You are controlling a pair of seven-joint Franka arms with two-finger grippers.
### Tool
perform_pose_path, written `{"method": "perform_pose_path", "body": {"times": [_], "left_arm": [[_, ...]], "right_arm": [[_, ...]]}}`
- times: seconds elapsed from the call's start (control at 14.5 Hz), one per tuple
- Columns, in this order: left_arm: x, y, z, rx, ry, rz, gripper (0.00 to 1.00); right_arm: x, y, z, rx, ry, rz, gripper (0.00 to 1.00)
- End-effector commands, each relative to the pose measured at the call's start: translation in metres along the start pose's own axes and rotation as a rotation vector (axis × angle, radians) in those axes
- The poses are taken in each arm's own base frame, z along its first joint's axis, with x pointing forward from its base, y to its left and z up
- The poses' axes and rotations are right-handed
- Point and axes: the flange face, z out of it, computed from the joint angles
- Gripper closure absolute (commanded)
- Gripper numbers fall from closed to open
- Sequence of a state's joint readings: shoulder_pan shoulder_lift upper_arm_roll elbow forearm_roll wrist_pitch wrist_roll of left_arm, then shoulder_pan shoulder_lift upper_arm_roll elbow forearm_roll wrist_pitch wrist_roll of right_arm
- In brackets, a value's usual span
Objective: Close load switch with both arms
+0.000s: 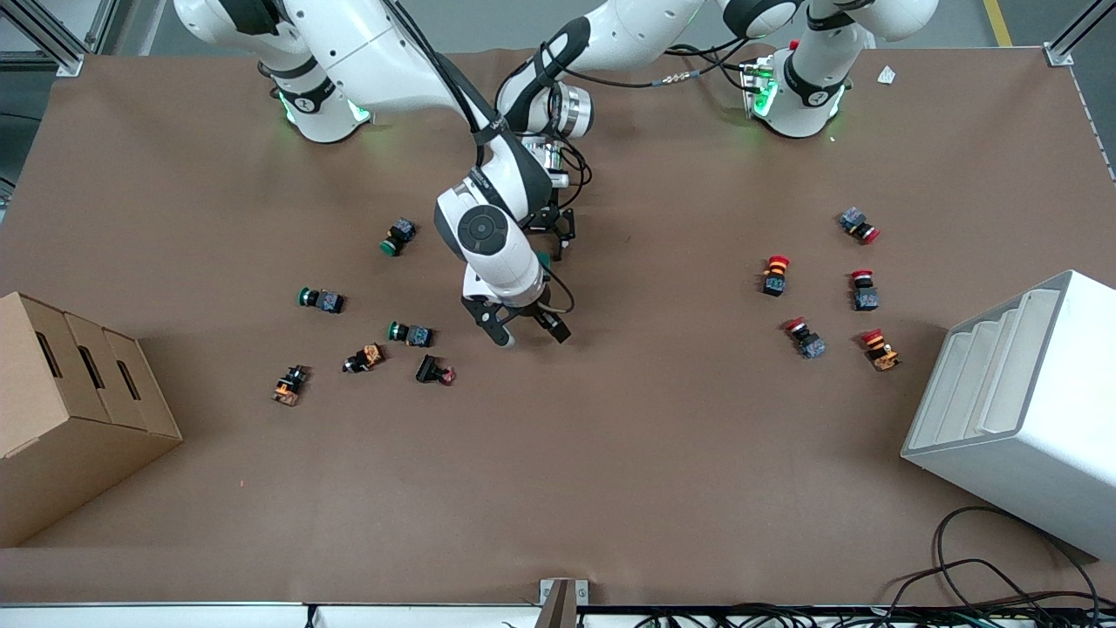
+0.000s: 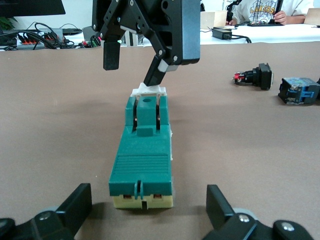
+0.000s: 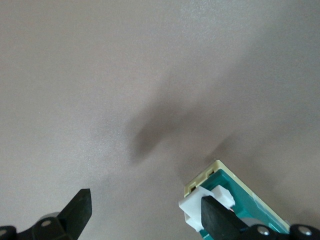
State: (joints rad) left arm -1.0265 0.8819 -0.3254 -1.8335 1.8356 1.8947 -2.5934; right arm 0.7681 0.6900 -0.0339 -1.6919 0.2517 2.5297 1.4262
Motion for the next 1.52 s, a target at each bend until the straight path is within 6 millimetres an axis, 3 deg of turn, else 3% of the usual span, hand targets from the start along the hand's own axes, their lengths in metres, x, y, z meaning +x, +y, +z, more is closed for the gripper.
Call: {"method": "perform_pose_path", "body": {"times": [0.0, 0.28, 0.48, 0.9, 1.17, 1.31, 1.45], "left_arm": [[-0.021, -0.010, 0.015, 0.013, -0.021, 0.002, 0.00], [-0.015, -0.009, 0.015, 0.019, -0.021, -0.006, 0.00], [-0.001, -0.004, 0.012, 0.034, -0.023, -0.026, 0.00], [0.056, 0.011, -0.008, 0.131, -0.080, -0.065, 0.00], [0.120, 0.033, -0.014, 0.198, -0.150, -0.124, 0.00], [0.163, 0.046, -0.017, 0.245, -0.224, -0.151, 0.00], [0.211, 0.039, -0.010, 0.291, -0.299, -0.149, 0.00]], "right_arm": [[0.025, -0.016, -0.011, 0.028, -0.001, -0.018, 0.00], [0.067, -0.013, -0.038, -0.037, -0.016, -0.090, 0.00], [0.093, -0.011, -0.085, -0.071, -0.042, -0.172, 0.00], [0.132, 0.009, -0.146, -0.146, -0.101, -0.331, 0.00], [0.147, 0.019, -0.168, -0.169, -0.128, -0.386, 0.00], [0.148, 0.021, -0.173, -0.169, -0.130, -0.405, 0.00], [0.155, 0.022, -0.179, -0.159, -0.127, -0.417, 0.00]]}}
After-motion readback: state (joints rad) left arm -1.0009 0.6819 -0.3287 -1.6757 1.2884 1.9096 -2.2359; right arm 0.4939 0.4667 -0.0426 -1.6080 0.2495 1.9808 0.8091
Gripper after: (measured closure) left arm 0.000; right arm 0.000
